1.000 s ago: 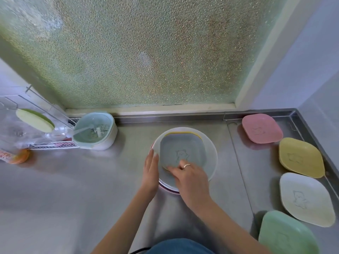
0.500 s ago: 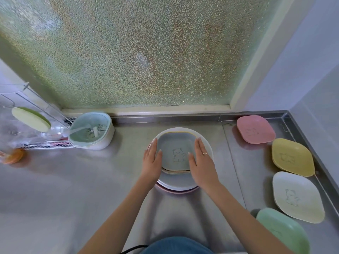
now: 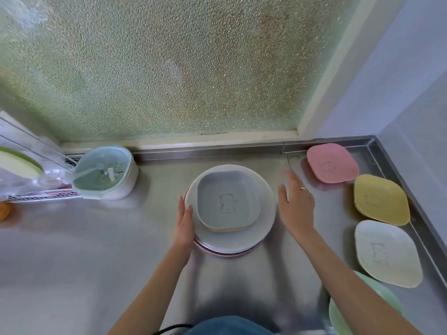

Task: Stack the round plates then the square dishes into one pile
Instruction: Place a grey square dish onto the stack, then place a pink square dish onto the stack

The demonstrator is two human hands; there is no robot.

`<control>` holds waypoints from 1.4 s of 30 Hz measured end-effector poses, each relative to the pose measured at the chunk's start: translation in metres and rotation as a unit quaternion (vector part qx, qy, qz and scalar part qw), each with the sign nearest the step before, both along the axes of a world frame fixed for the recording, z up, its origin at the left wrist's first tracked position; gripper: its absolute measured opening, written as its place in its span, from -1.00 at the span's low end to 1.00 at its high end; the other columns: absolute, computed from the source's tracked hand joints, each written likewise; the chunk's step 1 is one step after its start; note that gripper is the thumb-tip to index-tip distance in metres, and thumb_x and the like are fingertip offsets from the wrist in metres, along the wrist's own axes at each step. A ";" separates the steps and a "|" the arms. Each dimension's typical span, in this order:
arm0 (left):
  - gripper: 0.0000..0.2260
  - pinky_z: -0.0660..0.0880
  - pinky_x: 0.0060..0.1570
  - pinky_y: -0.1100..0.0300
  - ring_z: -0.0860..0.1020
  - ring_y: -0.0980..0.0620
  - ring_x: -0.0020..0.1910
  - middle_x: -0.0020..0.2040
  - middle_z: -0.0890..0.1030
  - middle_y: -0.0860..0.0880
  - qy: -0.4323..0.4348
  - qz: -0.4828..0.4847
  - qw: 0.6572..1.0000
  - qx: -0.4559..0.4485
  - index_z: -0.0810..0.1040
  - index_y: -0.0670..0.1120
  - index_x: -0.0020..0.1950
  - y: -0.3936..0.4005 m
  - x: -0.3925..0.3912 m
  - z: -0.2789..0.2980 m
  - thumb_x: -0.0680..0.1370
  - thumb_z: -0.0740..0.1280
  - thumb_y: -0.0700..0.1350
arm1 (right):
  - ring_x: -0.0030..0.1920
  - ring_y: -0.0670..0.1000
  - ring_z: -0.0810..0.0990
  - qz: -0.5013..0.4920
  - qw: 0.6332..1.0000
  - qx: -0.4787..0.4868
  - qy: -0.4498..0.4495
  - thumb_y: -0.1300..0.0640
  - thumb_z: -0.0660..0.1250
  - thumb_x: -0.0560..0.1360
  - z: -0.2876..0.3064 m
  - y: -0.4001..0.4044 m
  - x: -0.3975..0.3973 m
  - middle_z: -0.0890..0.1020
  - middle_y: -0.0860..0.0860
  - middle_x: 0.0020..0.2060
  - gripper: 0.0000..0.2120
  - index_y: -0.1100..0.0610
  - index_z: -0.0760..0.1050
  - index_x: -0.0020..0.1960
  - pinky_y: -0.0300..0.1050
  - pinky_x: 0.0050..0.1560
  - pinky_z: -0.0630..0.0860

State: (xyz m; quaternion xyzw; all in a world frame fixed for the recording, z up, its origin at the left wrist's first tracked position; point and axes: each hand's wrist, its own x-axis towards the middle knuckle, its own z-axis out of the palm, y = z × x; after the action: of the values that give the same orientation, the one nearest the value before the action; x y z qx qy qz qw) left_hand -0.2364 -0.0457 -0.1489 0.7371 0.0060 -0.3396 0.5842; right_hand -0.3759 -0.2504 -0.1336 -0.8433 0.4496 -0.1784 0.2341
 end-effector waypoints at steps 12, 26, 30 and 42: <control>-0.56 0.29 0.39 -0.14 0.34 -0.04 0.37 0.42 0.30 0.05 -0.014 -0.067 0.998 0.009 0.15 0.69 0.00 -0.031 -0.003 -0.004 0.51 0.06 0.03 | 0.12 0.28 0.49 -0.075 0.972 -0.043 0.216 0.15 0.21 0.54 -0.042 -0.091 -0.025 0.55 0.26 0.09 -0.69 0.24 0.37 0.24 0.29 0.20 0.34; -0.54 0.25 0.42 -0.04 0.31 0.06 0.38 0.40 0.29 0.12 -0.116 -0.139 0.983 -0.012 0.18 0.42 0.29 -0.059 0.001 -0.012 0.56 0.15 -0.11 | -0.02 0.21 0.45 -0.148 0.985 -0.068 0.060 0.22 0.15 0.46 -0.033 -0.081 -0.041 0.53 0.15 -0.19 -0.75 0.14 0.61 -0.05 0.04 0.07 0.23; -0.47 0.24 0.43 -0.11 0.29 0.02 0.40 0.42 0.28 0.08 -0.121 -0.149 0.981 0.013 0.13 0.28 0.39 -0.057 0.005 -0.015 0.58 0.14 -0.24 | -0.12 0.23 0.51 -0.087 0.989 -0.109 -0.038 0.25 0.31 0.47 -0.010 -0.051 -0.038 0.60 0.15 -0.16 -0.88 0.16 0.62 -0.06 0.09 -0.08 0.39; -0.57 0.07 0.50 0.00 0.19 0.05 0.48 0.50 0.21 0.08 -0.048 -0.203 0.977 -0.043 0.15 0.10 0.50 -0.059 0.014 0.039 0.62 0.00 0.10 | 0.07 0.08 0.59 0.074 0.992 -0.098 0.021 0.19 0.23 0.47 0.018 0.077 -0.028 0.62 -0.02 -0.08 -0.81 -0.01 0.59 -0.07 -0.10 0.19 0.17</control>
State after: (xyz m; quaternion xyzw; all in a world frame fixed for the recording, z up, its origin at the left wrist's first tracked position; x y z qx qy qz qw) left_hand -0.2224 -0.1042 -0.1103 0.7125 -0.1866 -0.4151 0.5340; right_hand -0.4042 -0.1738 -0.1155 -0.8965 0.3714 -0.1864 0.1537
